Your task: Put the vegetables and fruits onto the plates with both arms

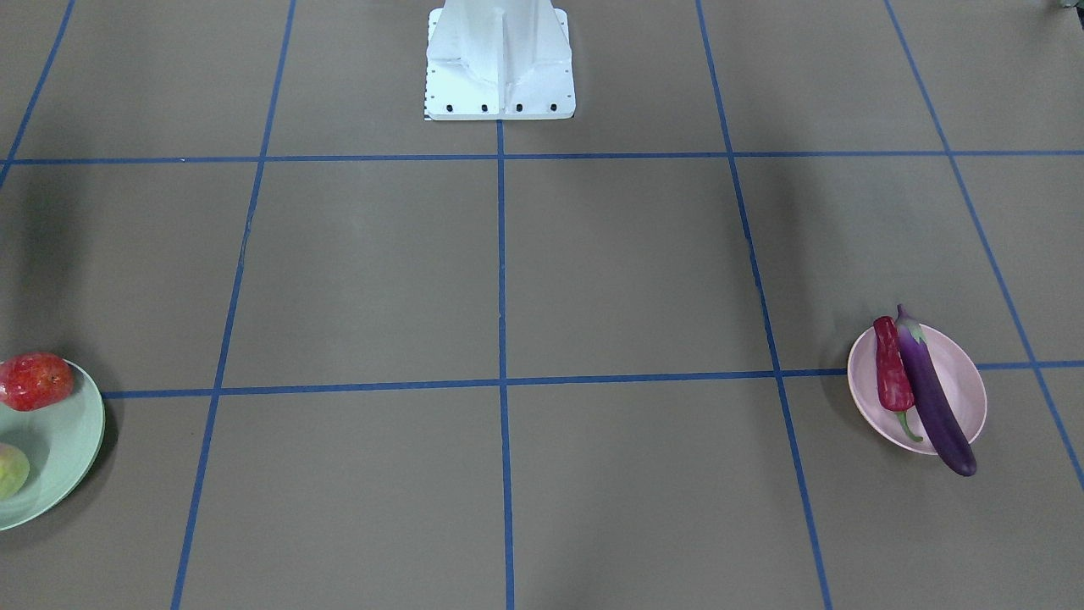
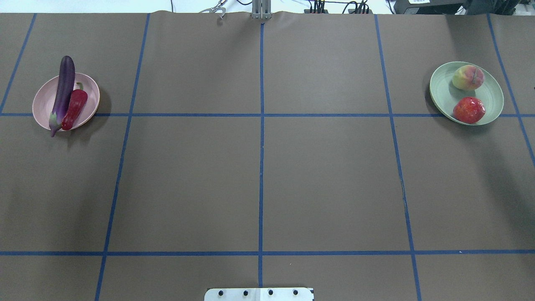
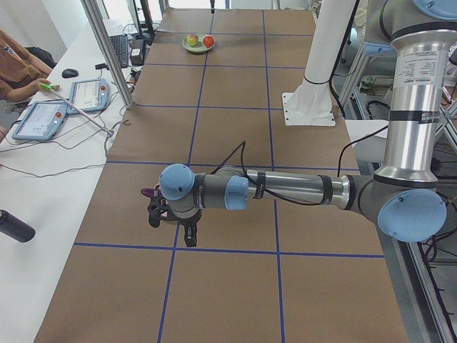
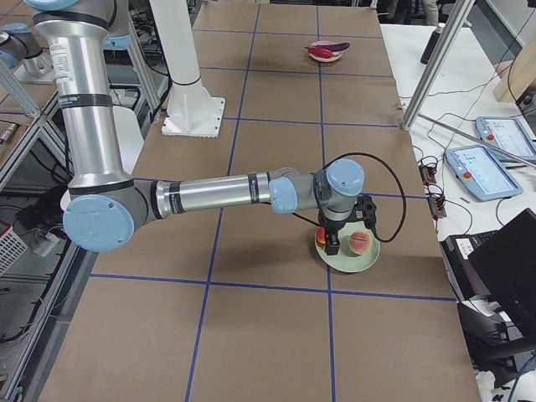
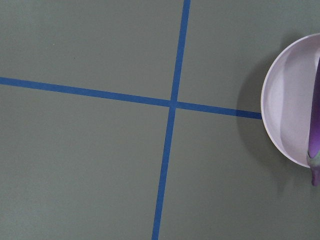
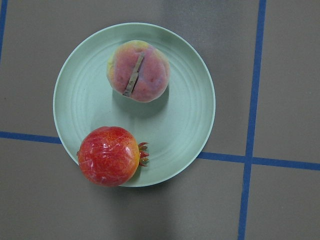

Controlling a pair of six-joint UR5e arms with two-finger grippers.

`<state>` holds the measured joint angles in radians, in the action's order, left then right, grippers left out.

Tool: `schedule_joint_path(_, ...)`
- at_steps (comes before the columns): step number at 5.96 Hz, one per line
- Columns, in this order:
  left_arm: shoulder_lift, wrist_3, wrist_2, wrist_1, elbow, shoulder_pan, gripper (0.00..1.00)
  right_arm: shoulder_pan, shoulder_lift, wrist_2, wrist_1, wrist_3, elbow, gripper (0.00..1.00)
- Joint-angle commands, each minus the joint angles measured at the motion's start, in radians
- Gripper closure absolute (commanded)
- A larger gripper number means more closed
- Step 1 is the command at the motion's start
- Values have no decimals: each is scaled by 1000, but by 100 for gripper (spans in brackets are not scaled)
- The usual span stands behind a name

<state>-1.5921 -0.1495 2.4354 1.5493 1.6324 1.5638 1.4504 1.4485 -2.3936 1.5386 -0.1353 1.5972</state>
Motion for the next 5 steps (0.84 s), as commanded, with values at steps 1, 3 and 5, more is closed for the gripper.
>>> schedule_joint_path(1,26,1,-9,2,27,-1,0,-1,4,2,0,0,-2,0)
schedule_joint_path(3,-2,5,-196,17,40,-1,0,1,7,4,-2,2,7,0)
schedule_joint_path(5,-6,5,-193,26,27,-2,0,2,10,2,-2,3,12,0)
